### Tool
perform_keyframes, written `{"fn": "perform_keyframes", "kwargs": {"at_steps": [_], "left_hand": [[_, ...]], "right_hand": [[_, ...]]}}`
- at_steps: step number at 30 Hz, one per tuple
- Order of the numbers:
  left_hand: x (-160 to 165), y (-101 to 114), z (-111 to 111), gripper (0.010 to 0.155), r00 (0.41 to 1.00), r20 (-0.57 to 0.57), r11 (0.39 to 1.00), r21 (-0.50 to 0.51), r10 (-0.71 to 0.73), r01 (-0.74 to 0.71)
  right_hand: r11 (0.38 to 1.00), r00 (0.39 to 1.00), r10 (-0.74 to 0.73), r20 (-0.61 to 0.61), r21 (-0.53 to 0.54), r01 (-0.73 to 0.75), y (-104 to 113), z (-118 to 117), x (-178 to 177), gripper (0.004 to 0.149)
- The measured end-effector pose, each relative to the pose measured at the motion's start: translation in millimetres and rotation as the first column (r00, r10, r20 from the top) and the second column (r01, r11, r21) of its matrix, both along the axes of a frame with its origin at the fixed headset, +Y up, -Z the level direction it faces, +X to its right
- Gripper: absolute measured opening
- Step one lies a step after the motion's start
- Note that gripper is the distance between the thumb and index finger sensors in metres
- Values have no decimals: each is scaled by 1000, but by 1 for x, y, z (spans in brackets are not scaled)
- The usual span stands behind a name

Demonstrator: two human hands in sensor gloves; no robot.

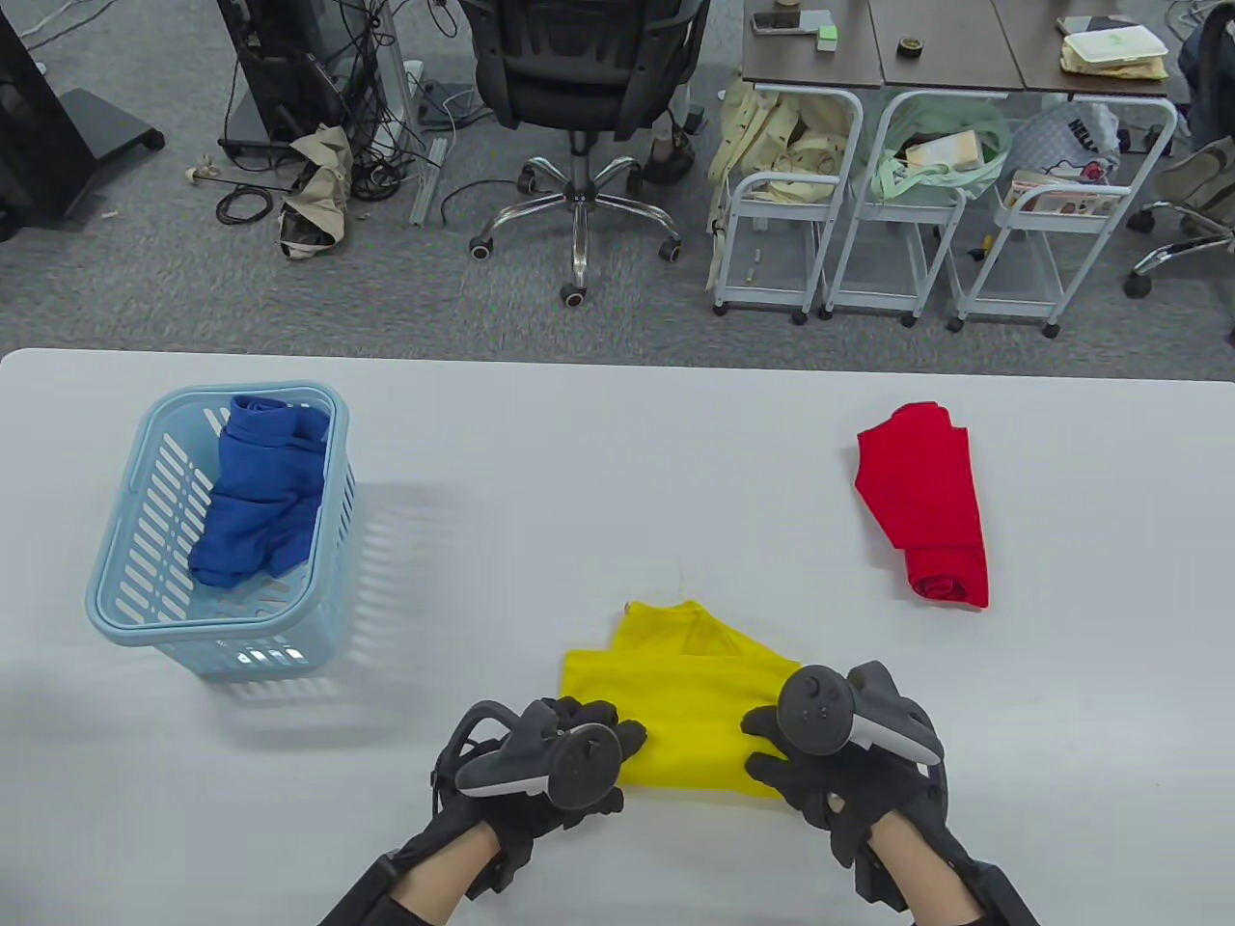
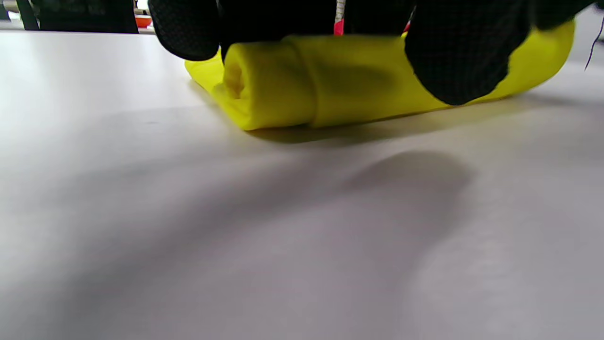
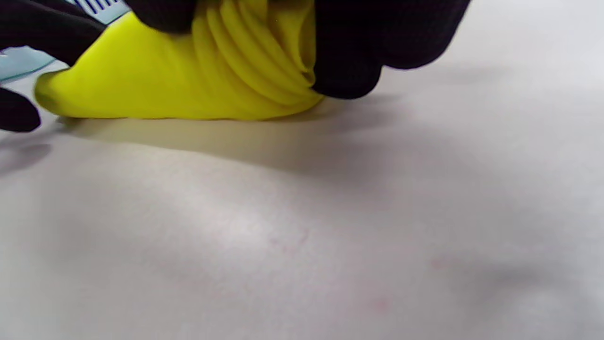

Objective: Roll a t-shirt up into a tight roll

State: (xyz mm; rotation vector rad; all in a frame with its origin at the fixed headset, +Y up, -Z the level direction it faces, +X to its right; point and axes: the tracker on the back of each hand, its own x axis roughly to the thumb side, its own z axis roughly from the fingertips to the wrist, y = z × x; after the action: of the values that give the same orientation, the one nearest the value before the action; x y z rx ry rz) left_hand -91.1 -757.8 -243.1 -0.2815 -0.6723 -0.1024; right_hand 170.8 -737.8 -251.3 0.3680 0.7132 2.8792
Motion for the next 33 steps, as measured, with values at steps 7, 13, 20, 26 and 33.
{"fn": "perform_keyframes", "kwargs": {"at_steps": [7, 13, 20, 26, 33], "left_hand": [[-3, -8, -5, 74, 999, -25, 999, -30, -24, 23], [-2, -6, -7, 68, 998, -36, 999, -6, -46, 46], [-20, 9, -15, 55, 976, -107, 971, -126, 190, -203], [-38, 3, -25, 53, 922, -231, 886, -281, 310, -368], [-30, 18, -14, 57, 978, -203, 988, 136, -48, 77]], "right_hand": [[983, 996, -3, -93, 180, 19, 26, 12, -13, 58], [958, 937, 284, -203, 90, -271, -24, 13, -40, 84], [1000, 986, 10, -164, -9, -12, -7, 1, -19, 73], [989, 987, -137, -79, -74, 131, -6, -3, 1, 58], [1000, 1000, 17, -20, -16, -17, -13, -3, -6, 62]]}}
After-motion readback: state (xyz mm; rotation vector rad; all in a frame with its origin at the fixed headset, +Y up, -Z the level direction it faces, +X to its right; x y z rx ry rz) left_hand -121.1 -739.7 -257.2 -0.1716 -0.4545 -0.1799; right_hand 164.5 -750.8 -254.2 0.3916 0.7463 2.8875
